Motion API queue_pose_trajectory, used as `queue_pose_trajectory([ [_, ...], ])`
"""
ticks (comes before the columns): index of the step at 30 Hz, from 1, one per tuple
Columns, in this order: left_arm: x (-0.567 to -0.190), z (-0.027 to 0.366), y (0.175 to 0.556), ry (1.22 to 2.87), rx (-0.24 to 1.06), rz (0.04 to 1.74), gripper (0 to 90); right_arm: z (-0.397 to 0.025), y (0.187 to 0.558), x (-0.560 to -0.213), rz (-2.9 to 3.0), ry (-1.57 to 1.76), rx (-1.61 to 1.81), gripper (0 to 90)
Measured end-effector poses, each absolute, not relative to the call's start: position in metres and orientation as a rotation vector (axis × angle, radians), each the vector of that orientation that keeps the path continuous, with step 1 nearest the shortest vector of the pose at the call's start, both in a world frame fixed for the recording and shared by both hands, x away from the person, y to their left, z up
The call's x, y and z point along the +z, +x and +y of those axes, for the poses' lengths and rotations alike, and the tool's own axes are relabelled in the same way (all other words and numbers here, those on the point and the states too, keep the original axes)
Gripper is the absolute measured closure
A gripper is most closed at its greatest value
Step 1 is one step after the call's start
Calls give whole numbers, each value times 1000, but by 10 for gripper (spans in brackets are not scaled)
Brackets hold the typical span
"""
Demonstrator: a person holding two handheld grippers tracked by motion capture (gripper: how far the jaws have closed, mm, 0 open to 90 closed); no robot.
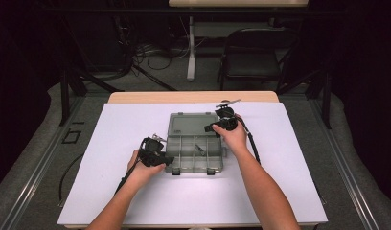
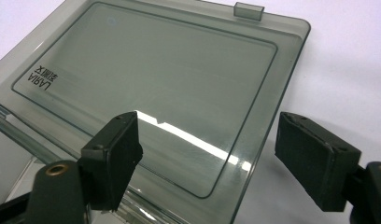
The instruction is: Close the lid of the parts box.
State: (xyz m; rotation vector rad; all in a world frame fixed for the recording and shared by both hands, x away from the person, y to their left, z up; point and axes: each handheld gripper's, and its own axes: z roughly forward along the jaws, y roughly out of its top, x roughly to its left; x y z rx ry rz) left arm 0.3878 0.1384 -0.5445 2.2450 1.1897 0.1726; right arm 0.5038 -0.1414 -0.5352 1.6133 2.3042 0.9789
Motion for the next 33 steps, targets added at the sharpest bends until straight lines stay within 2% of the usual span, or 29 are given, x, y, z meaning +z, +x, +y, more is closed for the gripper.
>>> queue_pose_trajectory([
  [10, -546, 136, 385, 2257, 217, 1191, 604, -138, 504, -537, 2296, 1653, 978, 199],
  [33, -546, 136, 385, 2249, 224, 1195, 608, -135, 503, -548, 2274, 1702, 987, 146],
])
